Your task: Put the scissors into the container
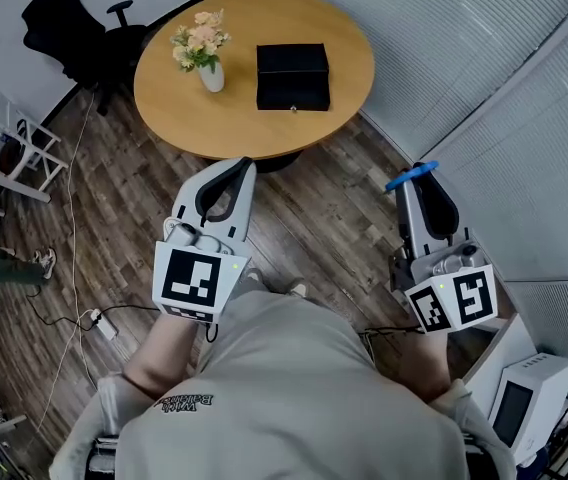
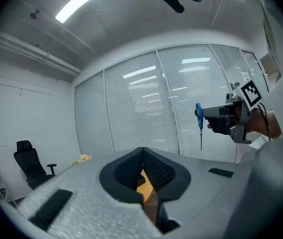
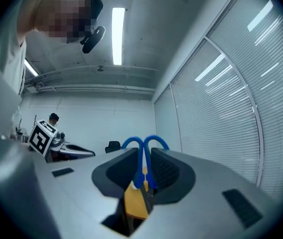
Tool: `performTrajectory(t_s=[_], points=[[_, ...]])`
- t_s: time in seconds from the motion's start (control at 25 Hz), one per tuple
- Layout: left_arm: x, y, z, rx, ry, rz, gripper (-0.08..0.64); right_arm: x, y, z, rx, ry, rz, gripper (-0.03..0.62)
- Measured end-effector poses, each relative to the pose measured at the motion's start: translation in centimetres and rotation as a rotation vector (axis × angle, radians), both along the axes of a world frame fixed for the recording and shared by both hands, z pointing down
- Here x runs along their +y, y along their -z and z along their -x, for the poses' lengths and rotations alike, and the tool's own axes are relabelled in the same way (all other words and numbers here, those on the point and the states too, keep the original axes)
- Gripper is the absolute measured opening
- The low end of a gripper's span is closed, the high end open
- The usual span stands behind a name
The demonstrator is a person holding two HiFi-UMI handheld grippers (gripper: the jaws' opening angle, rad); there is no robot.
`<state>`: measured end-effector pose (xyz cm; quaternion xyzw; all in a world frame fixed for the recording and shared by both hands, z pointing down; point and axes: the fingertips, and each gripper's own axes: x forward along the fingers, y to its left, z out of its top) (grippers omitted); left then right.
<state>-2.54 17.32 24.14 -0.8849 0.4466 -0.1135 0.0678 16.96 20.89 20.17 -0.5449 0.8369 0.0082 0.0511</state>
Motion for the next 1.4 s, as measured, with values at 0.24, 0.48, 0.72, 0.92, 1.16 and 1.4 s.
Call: performTrajectory(t_s=[0.24,0.48,0.72,0.92,1.16,1.4], points=[[-0.4,0.0,-1.0,-0.016,0.02,-0.01,0.021,-0.3,-0.4,-0.5,0.005,0.037,-0.004,0.092],[-0.7,-0.5,-1.3,-0.023,0.046,0.005,0.021,-1.2,-1.3,-1.4,0.0,0.042,0.01,0.092],[-1.8,-1.3,-1.4,-0.026,0.048,0.014,0.021,-2.6,-1.9,-1.2,0.008,0.061,0.018,0.092],[-3.7,-2.0,-1.7,-0.017,0.033,0.019,0.021,-4.2,-2.2,-1.1,0.033,0.061,0.024,0.092],[-6.8,-2.4,-2.2,0.004,0.019,0.012,0.021,-7.3,-2.2,-1.5,0.032,0.072,0.03,0.092],[-10.6,-3.0,-1.2,0.003,0.027,0.031,0.021,-11.2,-2.5,-0.7,0.054,0.082,0.045,0.092]])
